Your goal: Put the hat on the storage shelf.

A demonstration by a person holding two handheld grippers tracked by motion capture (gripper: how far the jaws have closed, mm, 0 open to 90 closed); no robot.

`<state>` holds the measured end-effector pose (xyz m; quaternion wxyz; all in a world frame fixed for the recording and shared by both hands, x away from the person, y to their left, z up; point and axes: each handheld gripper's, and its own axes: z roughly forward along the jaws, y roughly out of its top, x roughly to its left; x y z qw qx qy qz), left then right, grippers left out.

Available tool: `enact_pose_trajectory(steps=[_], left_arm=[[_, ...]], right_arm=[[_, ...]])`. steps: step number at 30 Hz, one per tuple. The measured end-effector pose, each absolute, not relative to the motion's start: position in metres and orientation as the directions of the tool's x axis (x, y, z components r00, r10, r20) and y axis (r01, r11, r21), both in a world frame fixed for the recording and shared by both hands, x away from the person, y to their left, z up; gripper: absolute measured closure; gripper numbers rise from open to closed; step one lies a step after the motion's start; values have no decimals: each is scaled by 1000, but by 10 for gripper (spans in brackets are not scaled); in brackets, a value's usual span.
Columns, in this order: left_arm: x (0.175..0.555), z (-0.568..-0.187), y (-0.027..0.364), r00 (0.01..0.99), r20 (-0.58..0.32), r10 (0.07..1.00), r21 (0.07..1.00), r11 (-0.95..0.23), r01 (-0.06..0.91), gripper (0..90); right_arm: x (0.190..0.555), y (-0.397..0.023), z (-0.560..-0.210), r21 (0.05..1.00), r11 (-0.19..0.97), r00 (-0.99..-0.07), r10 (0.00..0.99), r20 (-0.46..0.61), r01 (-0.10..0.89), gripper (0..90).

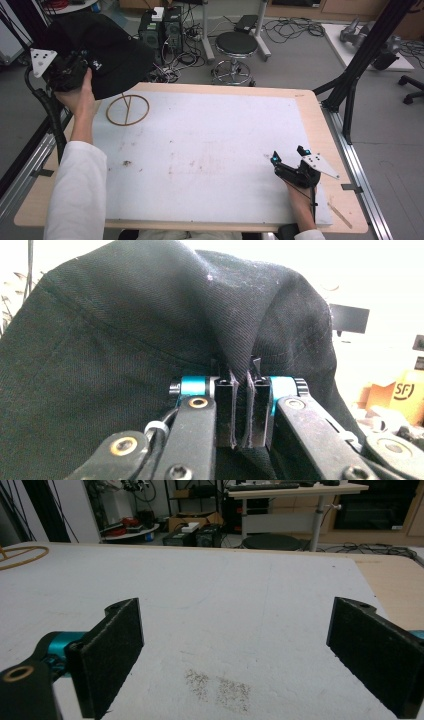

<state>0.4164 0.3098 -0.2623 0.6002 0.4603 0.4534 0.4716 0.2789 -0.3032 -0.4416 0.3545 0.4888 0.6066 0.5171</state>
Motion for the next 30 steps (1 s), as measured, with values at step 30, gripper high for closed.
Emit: enact_pose_trajectory(steps=[30], left_arm=[[429,-293,303,152,-99,983,995,97,20,842]], right_arm=[[279,-303,-441,975,-6,-277,958,69,221,72]])
